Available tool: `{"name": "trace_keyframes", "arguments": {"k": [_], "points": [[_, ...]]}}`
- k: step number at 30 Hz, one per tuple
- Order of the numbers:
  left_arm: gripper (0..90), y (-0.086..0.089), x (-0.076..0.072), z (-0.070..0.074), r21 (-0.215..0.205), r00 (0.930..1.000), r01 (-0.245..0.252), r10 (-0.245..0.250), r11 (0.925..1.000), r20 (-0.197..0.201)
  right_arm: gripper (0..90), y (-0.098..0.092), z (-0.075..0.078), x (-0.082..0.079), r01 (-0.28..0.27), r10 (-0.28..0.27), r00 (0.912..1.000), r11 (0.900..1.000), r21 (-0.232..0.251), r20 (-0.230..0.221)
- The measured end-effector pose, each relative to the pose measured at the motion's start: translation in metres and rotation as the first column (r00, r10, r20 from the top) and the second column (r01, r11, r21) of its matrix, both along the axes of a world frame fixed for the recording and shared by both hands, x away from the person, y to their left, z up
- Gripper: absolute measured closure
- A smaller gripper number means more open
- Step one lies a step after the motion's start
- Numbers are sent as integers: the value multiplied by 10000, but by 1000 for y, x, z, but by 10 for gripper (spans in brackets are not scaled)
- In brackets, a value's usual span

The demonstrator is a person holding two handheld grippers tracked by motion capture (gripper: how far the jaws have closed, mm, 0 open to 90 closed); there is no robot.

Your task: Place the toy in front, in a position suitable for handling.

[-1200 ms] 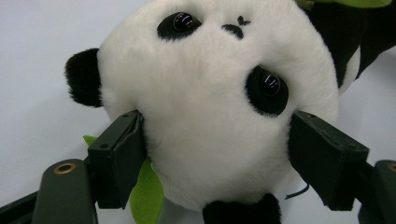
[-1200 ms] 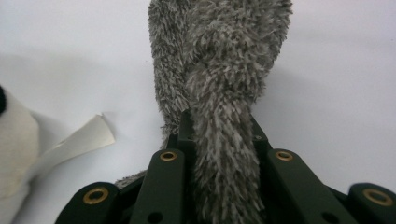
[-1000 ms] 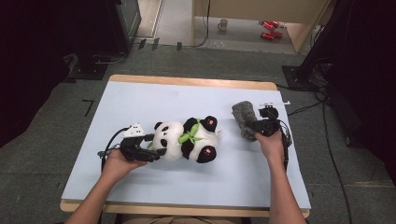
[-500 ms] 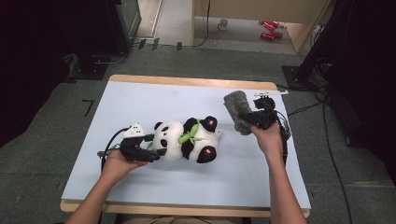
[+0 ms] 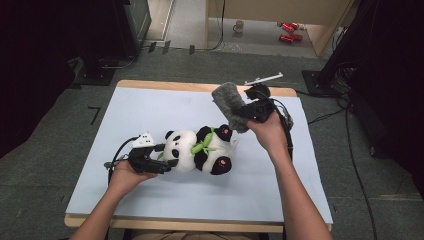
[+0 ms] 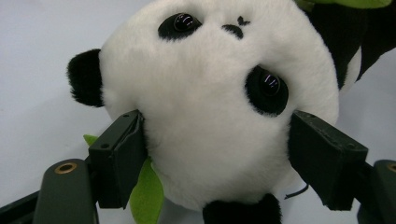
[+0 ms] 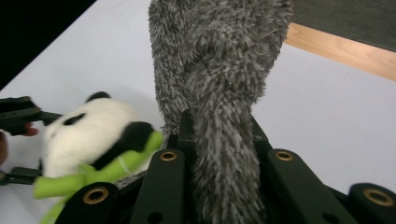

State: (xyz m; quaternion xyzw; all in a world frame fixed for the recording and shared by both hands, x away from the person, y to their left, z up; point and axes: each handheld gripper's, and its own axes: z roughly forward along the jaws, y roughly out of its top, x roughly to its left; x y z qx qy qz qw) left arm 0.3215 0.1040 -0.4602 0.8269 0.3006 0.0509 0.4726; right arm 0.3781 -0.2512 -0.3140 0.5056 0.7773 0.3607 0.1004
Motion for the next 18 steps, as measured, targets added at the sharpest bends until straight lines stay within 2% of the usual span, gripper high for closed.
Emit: {"name": "trace_keyframes", "arguments": {"k": [6,13,18], "points": [[231,0,-1,1,46,10000,-21,21,10000,67,763,39,3,6,-712,712,9974,9975,23,-138],[258,0,-1,1,-75,9999,-79,80,9999,97,763,80,-7,11,-1436,1436,9886,9896,40,-443],[268,0,1,3,64,9999,-68,69,10000,-96,763,102,-14,13,-1823,1825,9814,9832,89,-591]]}}
